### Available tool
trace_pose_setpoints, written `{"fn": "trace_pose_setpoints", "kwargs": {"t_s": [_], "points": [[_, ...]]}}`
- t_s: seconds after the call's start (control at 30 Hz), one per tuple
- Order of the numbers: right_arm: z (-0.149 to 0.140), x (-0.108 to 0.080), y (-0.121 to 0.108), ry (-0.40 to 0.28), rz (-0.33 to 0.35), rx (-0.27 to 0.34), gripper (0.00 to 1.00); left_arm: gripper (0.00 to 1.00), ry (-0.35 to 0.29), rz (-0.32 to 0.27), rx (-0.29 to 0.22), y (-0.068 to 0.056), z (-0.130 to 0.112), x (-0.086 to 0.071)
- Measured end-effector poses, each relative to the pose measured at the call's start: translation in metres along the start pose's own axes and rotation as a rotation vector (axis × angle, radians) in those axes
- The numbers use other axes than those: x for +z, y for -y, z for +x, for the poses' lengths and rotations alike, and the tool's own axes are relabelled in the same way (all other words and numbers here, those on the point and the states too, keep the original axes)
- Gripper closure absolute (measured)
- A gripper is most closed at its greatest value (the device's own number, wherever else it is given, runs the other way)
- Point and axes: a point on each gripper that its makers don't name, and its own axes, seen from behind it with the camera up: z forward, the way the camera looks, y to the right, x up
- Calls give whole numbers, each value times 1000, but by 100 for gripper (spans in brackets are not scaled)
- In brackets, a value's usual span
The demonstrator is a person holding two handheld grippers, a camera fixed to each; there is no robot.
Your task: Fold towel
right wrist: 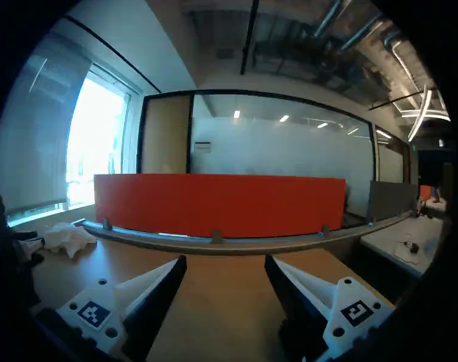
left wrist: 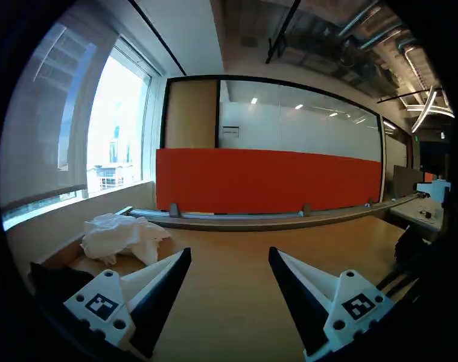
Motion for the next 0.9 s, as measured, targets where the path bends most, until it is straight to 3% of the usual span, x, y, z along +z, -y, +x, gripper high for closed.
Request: {"fn": "trace_pose_setpoints", "kwargs": {"t_s": [0.17, 0.6, 0.9], "points": [[-5, -1, 6, -4, 3, -5, 0, 5, -18, 3, -8, 0, -14, 2], [-22, 1, 22, -10, 12, -37, 0, 5, -47, 28, 7, 17, -51, 5], [-33, 3, 23, -27, 14, -16, 0, 5, -57, 36, 3, 23, -74, 8]]}}
